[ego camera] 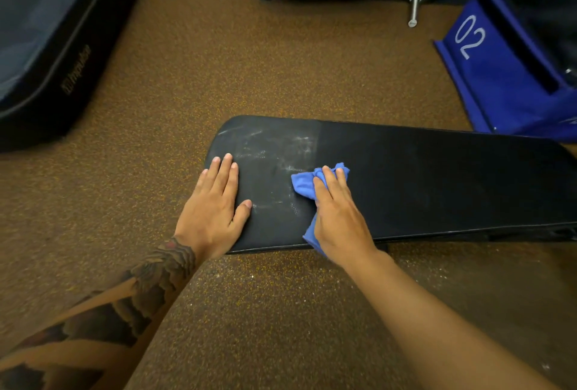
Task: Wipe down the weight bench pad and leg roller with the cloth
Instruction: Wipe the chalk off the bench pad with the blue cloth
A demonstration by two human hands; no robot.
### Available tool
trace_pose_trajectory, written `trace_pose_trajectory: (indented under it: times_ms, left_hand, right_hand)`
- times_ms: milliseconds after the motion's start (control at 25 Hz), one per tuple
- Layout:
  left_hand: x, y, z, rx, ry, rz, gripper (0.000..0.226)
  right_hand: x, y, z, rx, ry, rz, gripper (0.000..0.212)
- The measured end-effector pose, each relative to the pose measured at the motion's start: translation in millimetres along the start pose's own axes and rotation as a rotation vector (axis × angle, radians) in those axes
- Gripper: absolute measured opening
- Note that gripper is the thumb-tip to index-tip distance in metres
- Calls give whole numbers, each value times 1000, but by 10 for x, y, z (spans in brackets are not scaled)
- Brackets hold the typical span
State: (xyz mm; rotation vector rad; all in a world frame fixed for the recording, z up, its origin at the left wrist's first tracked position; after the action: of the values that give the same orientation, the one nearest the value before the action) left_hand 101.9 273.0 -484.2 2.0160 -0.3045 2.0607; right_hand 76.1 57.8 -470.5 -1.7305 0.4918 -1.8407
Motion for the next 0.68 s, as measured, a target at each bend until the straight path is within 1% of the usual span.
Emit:
trace_pose_trajectory:
  times_ms: [120, 200, 320, 400, 560, 680]
  left_hand:
    - [-2, 8, -1, -2, 13, -11, 79]
    - [-9, 15, 6, -1, 19, -18, 79]
    - [-8, 13, 15, -3, 15, -17, 79]
    - [-6, 6, 15, 0, 9, -10, 80]
    - [1, -5, 0, 2, 10, -2, 78]
    - [-2, -8, 5, -8, 11, 2, 76]
  right_hand:
    - [-119, -74, 302, -22, 5, -4, 50]
    - [-200, -128, 259, -6, -4, 15, 50]
    - [-192, -232, -153, 78, -49, 60, 62]
    - [-114, -222, -329, 94, -50, 73, 65]
    - [45, -24, 48, -42, 8, 42, 59]
    - [102, 53, 566, -79, 11, -12, 60]
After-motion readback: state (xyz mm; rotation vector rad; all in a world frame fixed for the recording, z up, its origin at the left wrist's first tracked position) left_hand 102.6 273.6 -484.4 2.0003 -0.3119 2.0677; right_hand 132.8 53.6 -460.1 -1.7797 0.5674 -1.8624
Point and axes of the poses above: each hand's wrist, its own z-axis towards the middle knuckle, its own x-axis out of the back of the hand, y = z × x, the point moved 5 cm from there along z, towards the middle knuckle, and after that the axes turned 11 degrees about z, right-handed, at the moved point
